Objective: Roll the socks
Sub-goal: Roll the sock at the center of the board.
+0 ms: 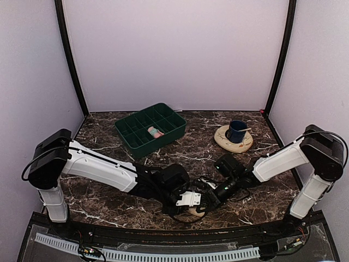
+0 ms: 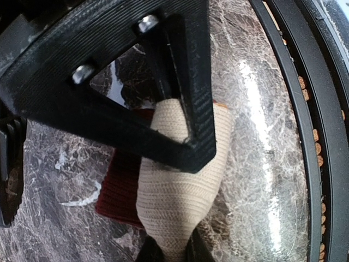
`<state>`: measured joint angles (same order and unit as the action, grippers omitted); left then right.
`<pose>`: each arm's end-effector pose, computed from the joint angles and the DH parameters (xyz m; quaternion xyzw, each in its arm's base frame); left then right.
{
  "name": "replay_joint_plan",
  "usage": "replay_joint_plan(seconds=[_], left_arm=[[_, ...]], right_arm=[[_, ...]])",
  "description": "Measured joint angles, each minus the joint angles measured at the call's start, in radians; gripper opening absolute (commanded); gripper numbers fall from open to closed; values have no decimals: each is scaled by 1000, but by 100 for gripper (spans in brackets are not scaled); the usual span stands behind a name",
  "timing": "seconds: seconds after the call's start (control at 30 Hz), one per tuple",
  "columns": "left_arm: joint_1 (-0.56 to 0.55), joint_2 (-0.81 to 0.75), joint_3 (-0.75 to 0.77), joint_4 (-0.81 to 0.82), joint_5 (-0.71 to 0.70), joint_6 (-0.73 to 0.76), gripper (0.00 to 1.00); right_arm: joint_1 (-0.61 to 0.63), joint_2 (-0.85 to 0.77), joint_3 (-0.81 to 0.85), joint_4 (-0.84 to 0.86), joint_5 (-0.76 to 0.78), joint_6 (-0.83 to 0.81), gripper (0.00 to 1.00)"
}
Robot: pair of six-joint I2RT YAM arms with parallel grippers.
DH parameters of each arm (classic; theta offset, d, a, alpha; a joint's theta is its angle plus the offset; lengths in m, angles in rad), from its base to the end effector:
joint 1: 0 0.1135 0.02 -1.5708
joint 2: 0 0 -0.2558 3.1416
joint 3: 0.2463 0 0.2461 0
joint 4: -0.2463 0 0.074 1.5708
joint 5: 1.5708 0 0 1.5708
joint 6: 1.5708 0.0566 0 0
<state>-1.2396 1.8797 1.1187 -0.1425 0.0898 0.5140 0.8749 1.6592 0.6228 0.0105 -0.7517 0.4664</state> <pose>0.1229 -0.3730 0.1336 0.7350 0.5924 -0.1558 0.2908 0.1470 0.2363 0.0948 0.2784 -0.8572 -0.4325 0.0236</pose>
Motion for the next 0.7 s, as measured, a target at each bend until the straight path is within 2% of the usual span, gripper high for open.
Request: replay_joint_plan(seconds=[0.2,0.7], left_arm=[[13,23,47,-68,52,-26,3],[78,84,169,-249,229,-129,3]], right_arm=[[-6,-8,3,-10,-10,-3,33],[-56,-90,-14,-43,101,-5,37]])
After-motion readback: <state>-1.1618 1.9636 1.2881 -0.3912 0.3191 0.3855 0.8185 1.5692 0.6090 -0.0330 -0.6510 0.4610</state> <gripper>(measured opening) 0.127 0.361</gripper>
